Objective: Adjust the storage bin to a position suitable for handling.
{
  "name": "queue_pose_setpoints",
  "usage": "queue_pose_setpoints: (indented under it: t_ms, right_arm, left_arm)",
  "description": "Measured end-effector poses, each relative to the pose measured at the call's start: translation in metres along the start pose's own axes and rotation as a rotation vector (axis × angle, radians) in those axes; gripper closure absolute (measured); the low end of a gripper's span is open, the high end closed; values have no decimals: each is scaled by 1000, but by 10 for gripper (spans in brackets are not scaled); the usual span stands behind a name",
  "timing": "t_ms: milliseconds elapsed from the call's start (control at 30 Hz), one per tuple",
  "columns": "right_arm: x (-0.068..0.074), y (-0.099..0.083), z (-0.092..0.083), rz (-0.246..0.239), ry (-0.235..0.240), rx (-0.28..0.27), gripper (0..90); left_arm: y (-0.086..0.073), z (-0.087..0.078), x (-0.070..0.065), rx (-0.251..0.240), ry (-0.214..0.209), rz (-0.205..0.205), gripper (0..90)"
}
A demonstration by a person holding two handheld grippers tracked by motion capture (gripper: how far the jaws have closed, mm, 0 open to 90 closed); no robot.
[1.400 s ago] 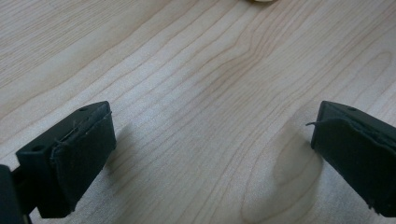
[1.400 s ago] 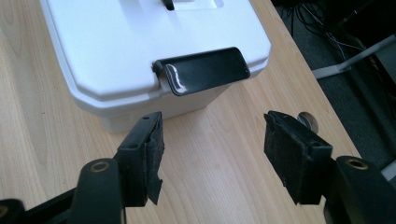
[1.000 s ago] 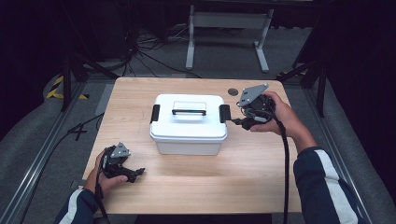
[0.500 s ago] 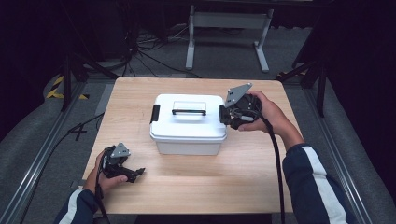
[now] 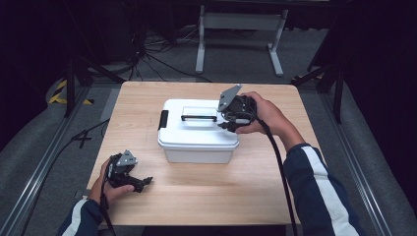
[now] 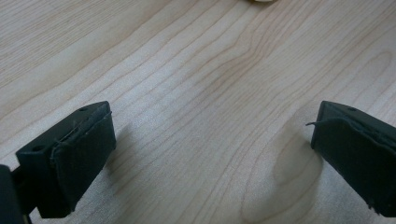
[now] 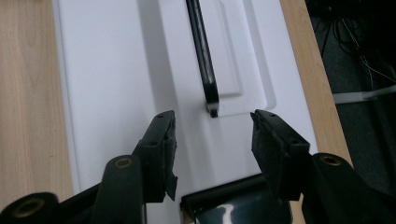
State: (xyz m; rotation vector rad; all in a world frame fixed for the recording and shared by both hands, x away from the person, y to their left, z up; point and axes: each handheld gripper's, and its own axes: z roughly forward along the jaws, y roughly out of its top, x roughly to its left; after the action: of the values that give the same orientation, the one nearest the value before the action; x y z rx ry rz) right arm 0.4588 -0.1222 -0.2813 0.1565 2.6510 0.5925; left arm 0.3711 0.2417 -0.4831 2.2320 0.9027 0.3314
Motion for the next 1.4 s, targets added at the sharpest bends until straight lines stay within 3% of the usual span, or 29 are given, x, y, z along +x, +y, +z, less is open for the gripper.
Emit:
queue_pose_setpoints:
  t_ms: [300,500,600,900,1400]
  right_arm:
    - [-1,23,14,-34,15,23,541]
    - [-1,31,21,-49,16,29,616]
    - [-1,37,21,-75,50,10,714]
    - [0,49,27,-108,61,59,832]
    - [-3,52,27,-130,59,77,847]
  left_arm:
    - [0,0,0,-1,0,0,3]
    - [0,0,0,1,-1,-1,3]
    - [0,0,0,0,-1,-1,3]
    - [0,0,0,-1,3,7,3]
    - [-1,-1,0,-1,10,13,5]
